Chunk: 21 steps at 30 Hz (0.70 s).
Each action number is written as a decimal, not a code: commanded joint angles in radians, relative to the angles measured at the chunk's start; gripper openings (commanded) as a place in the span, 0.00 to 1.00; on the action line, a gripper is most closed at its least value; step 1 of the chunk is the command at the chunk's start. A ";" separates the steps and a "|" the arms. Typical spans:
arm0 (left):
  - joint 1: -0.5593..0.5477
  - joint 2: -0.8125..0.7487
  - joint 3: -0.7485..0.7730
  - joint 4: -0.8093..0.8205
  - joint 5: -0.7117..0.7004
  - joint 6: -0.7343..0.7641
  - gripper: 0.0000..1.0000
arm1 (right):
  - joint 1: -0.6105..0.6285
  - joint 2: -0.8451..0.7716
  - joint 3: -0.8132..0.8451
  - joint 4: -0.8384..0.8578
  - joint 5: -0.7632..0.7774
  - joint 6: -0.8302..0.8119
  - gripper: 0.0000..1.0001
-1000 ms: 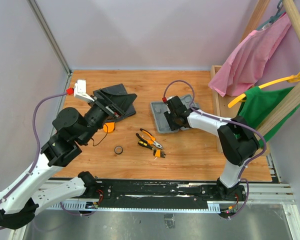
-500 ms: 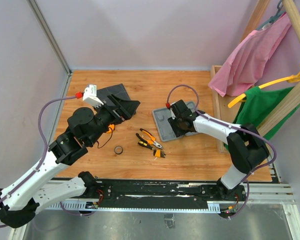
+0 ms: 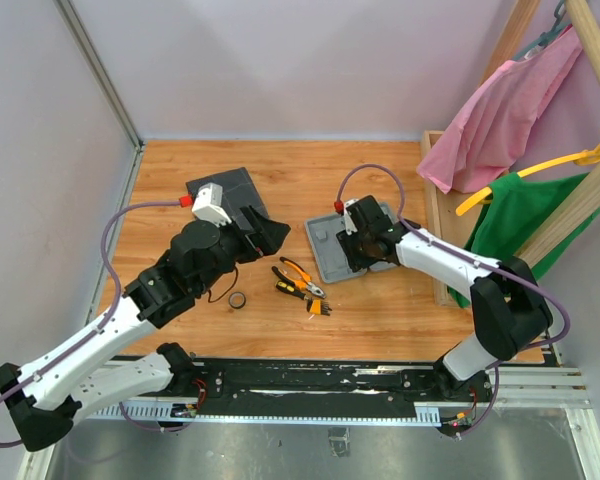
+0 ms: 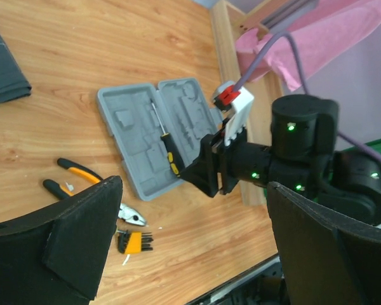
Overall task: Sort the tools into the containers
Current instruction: Adjust the screwdriver in the storage box.
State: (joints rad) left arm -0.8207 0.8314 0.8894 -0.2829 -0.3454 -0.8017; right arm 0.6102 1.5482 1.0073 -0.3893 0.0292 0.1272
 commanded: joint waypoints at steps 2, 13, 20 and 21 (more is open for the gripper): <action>-0.003 0.059 -0.044 0.070 0.040 0.046 0.99 | -0.042 0.003 0.043 0.011 -0.065 0.013 0.42; 0.022 0.421 -0.026 0.281 0.248 0.135 0.81 | -0.145 -0.006 0.014 0.111 -0.175 0.100 0.38; 0.063 0.678 0.080 0.367 0.357 0.158 0.72 | -0.164 -0.028 -0.011 0.155 -0.195 0.132 0.43; 0.069 0.712 0.096 0.382 0.375 0.160 0.70 | -0.164 -0.025 -0.010 0.154 -0.195 0.132 0.43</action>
State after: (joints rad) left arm -0.7761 1.4528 0.9085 -0.0109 -0.0662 -0.6727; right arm 0.4641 1.5471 1.0145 -0.2703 -0.1398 0.2302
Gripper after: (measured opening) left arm 0.722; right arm 0.420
